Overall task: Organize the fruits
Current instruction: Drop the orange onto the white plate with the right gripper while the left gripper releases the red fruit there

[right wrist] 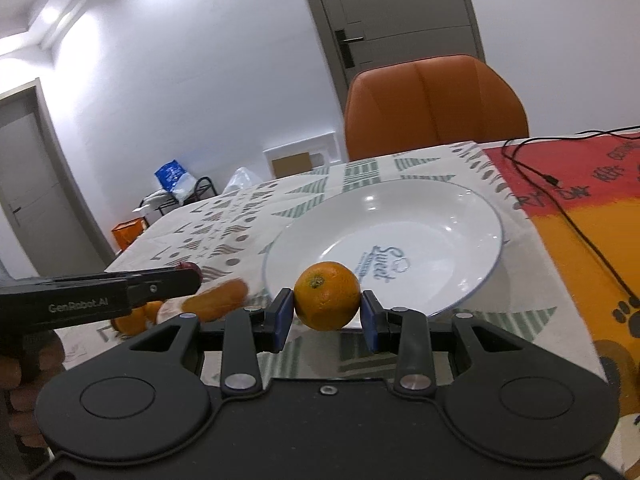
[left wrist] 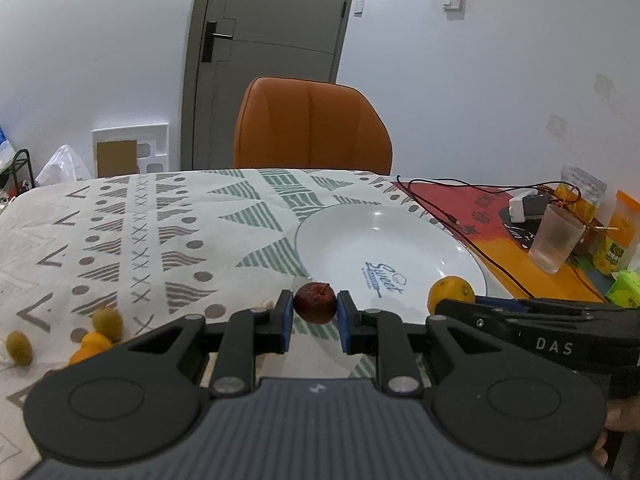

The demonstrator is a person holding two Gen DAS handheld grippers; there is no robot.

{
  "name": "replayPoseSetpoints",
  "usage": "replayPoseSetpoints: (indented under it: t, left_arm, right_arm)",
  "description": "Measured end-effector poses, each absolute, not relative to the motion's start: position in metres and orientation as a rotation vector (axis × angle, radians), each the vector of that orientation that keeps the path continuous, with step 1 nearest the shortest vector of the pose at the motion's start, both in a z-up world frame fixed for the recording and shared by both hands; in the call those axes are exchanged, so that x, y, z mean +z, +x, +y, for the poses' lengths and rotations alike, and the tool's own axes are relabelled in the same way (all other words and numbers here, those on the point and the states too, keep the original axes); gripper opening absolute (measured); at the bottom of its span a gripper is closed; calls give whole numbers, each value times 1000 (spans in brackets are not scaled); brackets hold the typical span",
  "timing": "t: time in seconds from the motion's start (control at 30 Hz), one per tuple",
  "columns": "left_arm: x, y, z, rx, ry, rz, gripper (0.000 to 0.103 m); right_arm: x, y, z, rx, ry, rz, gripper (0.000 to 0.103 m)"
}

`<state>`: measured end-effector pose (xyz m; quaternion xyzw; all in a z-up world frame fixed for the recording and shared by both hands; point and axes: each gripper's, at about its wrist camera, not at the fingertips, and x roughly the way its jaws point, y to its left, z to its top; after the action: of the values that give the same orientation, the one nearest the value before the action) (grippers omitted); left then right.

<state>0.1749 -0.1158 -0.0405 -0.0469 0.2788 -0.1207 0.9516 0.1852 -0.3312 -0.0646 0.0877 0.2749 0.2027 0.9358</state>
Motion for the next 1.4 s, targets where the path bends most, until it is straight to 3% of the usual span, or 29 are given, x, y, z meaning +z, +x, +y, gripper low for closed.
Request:
replayPoseSetpoints:
  t: [1.07, 1.23, 1.3, 1.4]
  left_arm:
    - [-52, 218, -176, -332, -23, 628, 22]
    - [-52, 219, -174, -297, -21, 636, 32]
    - [-51, 219, -167, -288, -46, 645, 42]
    - [-48, 215, -158, -267, -60, 630, 55]
  right_arm:
    - [-70, 183, -359, 360, 219, 541, 40]
    - [-71, 181, -366, 337, 226, 539, 46]
    - [-71, 180, -367, 334, 228, 541, 49]
    - [-70, 179, -366, 325, 225, 532, 61]
